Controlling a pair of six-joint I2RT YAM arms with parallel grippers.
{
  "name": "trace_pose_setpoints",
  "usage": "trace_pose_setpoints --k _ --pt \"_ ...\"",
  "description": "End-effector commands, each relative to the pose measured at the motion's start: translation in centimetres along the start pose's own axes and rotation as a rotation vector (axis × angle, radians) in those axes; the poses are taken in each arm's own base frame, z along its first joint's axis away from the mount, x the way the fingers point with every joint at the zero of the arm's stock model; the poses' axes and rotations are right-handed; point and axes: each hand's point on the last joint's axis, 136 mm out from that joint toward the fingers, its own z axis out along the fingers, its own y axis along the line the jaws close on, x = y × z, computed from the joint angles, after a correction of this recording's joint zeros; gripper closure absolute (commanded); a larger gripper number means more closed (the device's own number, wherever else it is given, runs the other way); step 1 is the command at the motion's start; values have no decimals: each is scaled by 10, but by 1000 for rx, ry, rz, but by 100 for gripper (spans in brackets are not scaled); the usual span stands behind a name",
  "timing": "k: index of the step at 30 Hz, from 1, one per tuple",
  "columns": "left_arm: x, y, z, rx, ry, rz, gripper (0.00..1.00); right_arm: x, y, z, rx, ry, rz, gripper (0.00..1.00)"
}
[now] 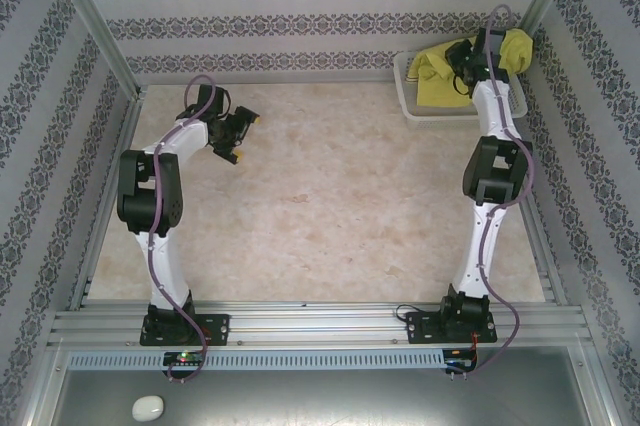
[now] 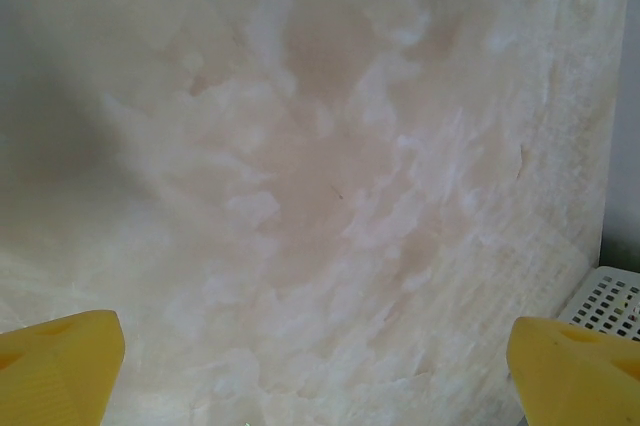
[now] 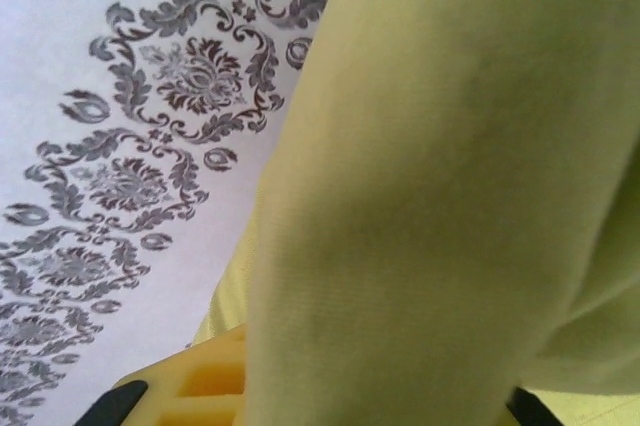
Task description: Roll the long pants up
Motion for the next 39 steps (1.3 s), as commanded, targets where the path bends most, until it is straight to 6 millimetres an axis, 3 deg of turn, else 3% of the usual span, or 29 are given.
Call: trace_pose_setpoints --k 1,6,15,18,19,23,24,26,29,35,39 --pt "-5 10 -1 -31 -9 -1 2 13 -1 15 19 -23 7 91" --pt "-7 15 -3 -39 -22 4 2 50 -32 38 65 50 104 91" --pt "-5 28 -2 -44 -44 5 2 110 -48 52 100 147 238 91" --pt "-4 32 -4 -39 -48 7 2 124 -49 54 68 175 305 86" --pt "-3 32 -5 -40 -50 12 1 127 -49 55 56 179 304 78" --pt "-3 30 -12 -51 -52 61 0 131 -44 47 64 232 201 23" --pt "-3 28 -15 -48 -54 82 0 130 -43 42 84 247 157 3" --pt "-4 21 -21 -35 -56 119 0 122 -39 29 127 253 49 2" --pt "-10 0 -38 9 -83 195 0 95 -12 -3 143 220 -142 2" --pt "-28 -47 -103 45 -241 378 0 29 51 -109 184 26 -433 2" --pt "-43 -58 -157 31 -438 480 0 2 76 -185 186 -92 -559 2"
